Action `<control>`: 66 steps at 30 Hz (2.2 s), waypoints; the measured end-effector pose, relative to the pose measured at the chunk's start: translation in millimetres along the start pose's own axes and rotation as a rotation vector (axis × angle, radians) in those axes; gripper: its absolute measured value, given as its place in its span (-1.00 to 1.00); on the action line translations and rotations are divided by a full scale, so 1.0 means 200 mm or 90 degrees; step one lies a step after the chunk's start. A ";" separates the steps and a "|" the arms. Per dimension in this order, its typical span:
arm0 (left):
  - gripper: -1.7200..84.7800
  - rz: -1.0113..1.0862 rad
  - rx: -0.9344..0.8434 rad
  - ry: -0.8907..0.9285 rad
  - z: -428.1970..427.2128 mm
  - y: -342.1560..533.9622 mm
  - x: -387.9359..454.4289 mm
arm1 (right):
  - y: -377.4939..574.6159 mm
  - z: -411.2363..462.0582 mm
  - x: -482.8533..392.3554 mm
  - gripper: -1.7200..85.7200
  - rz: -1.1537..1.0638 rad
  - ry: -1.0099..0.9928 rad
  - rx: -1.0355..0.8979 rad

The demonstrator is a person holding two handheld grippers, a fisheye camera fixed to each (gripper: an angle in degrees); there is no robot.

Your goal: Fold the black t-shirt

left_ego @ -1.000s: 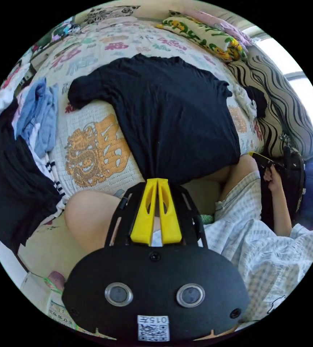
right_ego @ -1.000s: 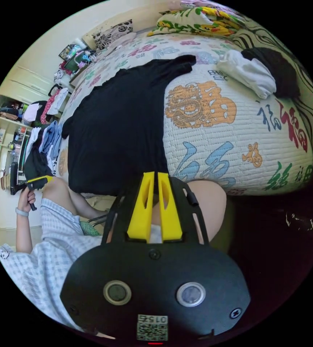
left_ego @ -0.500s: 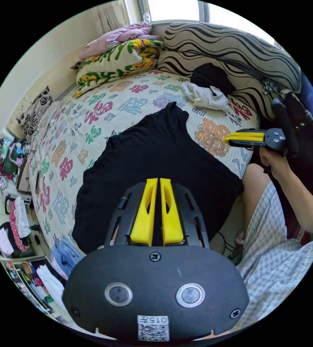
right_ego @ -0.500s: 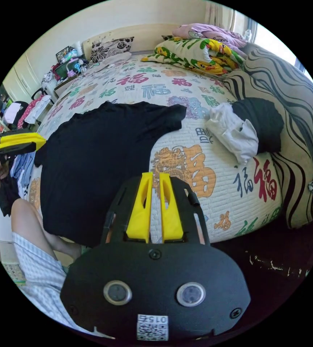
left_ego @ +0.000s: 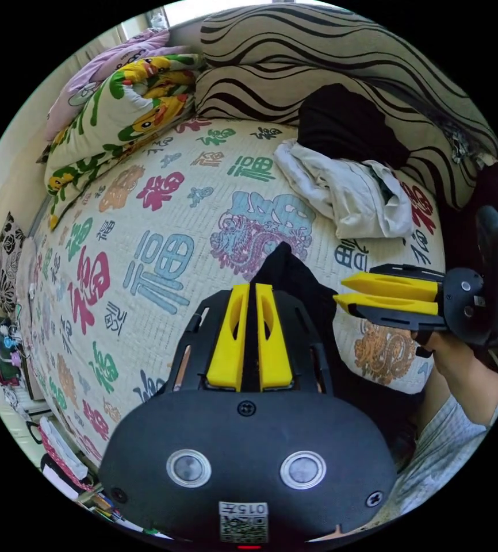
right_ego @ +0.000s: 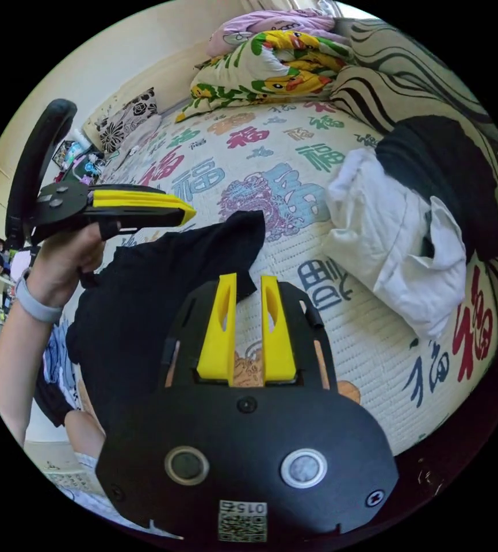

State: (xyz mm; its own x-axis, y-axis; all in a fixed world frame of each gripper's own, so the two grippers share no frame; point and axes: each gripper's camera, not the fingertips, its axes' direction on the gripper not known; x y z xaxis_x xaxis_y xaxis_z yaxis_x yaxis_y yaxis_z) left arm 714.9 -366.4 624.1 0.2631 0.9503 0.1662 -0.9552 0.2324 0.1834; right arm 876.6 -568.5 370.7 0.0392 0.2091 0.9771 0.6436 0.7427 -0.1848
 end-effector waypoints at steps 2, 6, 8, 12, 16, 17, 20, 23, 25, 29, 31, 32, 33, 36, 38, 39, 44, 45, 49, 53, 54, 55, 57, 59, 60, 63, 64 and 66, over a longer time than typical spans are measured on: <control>-0.94 0.009 -0.013 0.031 0.16 -0.14 -0.04 | -0.07 0.06 0.04 -0.87 -0.004 -0.056 -0.054; -0.94 0.007 -0.033 0.052 0.36 -0.28 -0.10 | -0.10 0.03 0.04 -0.96 -0.053 -0.041 -0.051; -0.95 -0.015 -0.034 0.088 0.45 -0.33 -0.17 | -0.08 -0.04 0.09 -0.98 -0.032 -0.059 -0.029; -0.96 -0.064 -0.013 0.171 0.52 -0.36 -0.32 | -0.06 -0.14 0.13 -0.98 -0.014 -0.077 0.001; -0.95 -0.095 0.029 0.291 0.55 -0.35 -0.47 | -0.05 -0.20 0.13 -0.98 -0.012 -0.066 -0.006; -0.94 -0.086 0.038 0.313 0.56 -0.36 -0.49 | -0.05 -0.19 0.14 -0.98 -0.001 -0.072 -0.013; -0.92 -0.046 -0.014 0.315 0.63 -0.40 -0.49 | -0.04 -0.19 0.17 -0.98 0.034 -0.102 -0.009; -0.94 -0.016 -0.024 0.252 0.66 -0.43 -0.48 | -0.06 -0.20 0.17 -0.98 0.046 -0.111 -0.006; -0.95 0.007 -0.019 0.256 0.66 -0.44 -0.49 | -0.07 -0.21 0.16 -0.98 0.040 -0.103 -0.007; -0.97 -0.026 0.087 0.265 0.53 -0.35 -0.67 | -0.10 -0.29 0.09 -0.98 0.004 -0.086 0.013; -0.97 -0.043 0.156 0.282 0.43 -0.24 -0.79 | -0.11 -0.35 0.03 -0.98 -0.026 -0.088 0.045; -0.97 -0.052 0.192 0.284 0.36 -0.15 -0.87 | -0.11 -0.39 -0.02 -0.98 -0.048 -0.083 0.061; -0.97 -0.056 0.206 0.284 0.33 -0.10 -0.91 | -0.11 -0.41 -0.05 -0.98 -0.061 -0.082 0.066; -0.97 -0.094 0.264 0.297 0.22 0.21 -1.06 | -0.10 -0.47 -0.23 -0.98 -0.139 -0.098 0.082; -0.97 -0.138 0.302 0.277 0.19 0.48 -1.14 | -0.06 -0.43 -0.40 -0.98 -0.222 -0.103 0.055; -0.96 -0.151 0.306 0.271 0.19 0.54 -1.15 | -0.05 -0.41 -0.44 -0.98 -0.239 -0.099 0.047; -0.93 -0.244 0.279 0.280 0.33 0.94 -1.22 | 0.05 -0.12 -0.65 -0.93 -0.311 -0.086 -0.067; -0.92 -0.250 0.274 0.282 0.34 0.96 -1.23 | 0.05 -0.10 -0.66 -0.91 -0.314 -0.079 -0.083; -0.84 -0.294 0.272 0.259 0.32 1.10 -1.26 | 0.03 -0.09 -0.62 -0.87 -0.305 -0.084 -0.067; -0.88 -0.278 0.328 0.199 0.17 1.10 -1.20 | -0.09 -0.04 -0.60 -0.91 -0.276 -0.129 -0.047; -0.89 -0.267 0.323 0.208 0.17 1.07 -1.19 | -0.10 -0.02 -0.61 -0.91 -0.278 -0.125 -0.053; -0.89 -0.238 0.290 0.230 0.18 1.01 -1.15 | -0.12 0.04 -0.64 -0.92 -0.283 -0.111 -0.065; -0.91 -0.202 0.216 0.235 0.25 0.93 -1.10 | -0.14 0.16 -0.68 -0.93 -0.287 -0.074 -0.103; -0.92 -0.190 0.130 0.192 0.35 0.91 -1.04 | -0.13 0.30 -0.70 -0.93 -0.300 -0.047 -0.159; -0.92 -0.187 0.114 0.183 0.36 0.91 -1.03 | -0.12 0.30 -0.69 -0.94 -0.297 -0.053 -0.146; -0.91 -0.167 0.098 0.170 0.30 0.91 -1.00 | -0.14 0.29 -0.64 -0.88 -0.267 -0.088 -0.135; -0.90 -0.171 0.122 0.155 0.25 0.90 -1.01 | -0.16 0.26 -0.60 -0.84 -0.232 -0.099 -0.094; -0.88 -0.181 0.190 0.176 0.17 0.87 -1.03 | -0.20 0.25 -0.53 -0.80 -0.172 -0.081 -0.040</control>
State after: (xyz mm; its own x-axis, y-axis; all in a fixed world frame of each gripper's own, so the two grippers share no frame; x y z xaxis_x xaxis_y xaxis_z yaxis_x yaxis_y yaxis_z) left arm 498.5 -529.2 654.9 0.4237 0.8864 -0.1864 -0.7590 0.4597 0.4610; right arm 807.6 -588.8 268.5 -0.2325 0.0904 0.9684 0.6646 0.7417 0.0903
